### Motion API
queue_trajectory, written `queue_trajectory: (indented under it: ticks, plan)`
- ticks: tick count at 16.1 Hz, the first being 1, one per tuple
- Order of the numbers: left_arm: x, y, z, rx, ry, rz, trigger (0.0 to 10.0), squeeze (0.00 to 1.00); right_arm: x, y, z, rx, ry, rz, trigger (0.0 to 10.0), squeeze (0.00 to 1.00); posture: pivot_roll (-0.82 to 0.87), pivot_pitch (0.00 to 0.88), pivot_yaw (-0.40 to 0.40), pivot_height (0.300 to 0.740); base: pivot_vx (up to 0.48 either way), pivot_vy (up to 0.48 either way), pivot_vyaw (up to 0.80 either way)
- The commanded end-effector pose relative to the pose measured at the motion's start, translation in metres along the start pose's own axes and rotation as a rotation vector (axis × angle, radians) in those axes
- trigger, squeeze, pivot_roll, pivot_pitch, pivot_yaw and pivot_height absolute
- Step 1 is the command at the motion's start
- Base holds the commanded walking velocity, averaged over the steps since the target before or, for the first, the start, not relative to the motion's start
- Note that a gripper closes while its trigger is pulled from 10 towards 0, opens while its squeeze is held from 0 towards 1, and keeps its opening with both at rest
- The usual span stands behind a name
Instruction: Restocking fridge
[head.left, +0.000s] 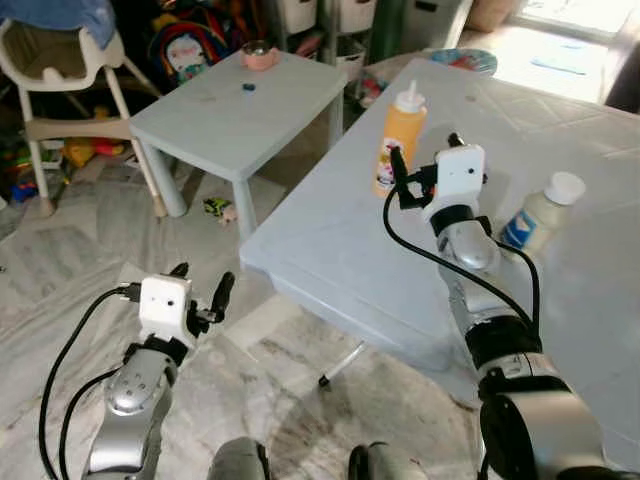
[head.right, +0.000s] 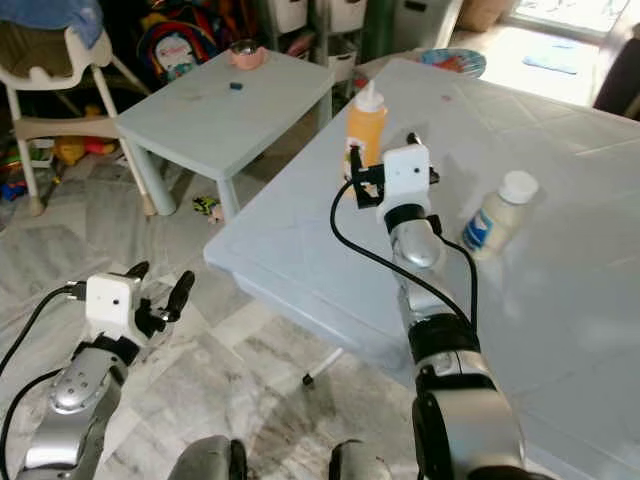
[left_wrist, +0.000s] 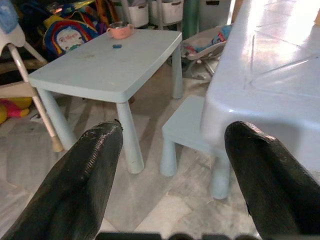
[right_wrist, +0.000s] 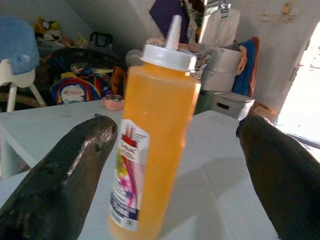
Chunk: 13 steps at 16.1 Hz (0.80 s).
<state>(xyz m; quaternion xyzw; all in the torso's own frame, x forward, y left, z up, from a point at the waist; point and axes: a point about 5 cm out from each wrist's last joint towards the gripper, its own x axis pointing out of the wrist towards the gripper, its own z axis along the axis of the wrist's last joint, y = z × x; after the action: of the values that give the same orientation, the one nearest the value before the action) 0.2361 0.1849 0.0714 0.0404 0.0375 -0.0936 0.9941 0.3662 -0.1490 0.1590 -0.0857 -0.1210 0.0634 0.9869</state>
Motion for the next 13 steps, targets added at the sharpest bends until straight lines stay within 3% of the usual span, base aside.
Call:
queue_trajectory:
  ticks: [1, 13]
  plan:
    - [-0.002, 0.004, 0.003, 0.016, 0.0, 0.008, 10.0, 0.0, 0.005, -0.001, 0.006, 0.005, -0.024, 0.011, 10.0, 0.0, 0.17, 0.094, 0.037, 0.74, 0.0, 0.0, 0.0]
    - [-0.011, 0.0, 0.001, 0.031, 0.033, 0.003, 10.0, 0.0, 0.031, -0.003, 0.03, -0.006, -0.084, 0.031, 10.0, 0.0, 0.18, 0.133, 0.032, 0.74, 0.0, 0.0, 0.0]
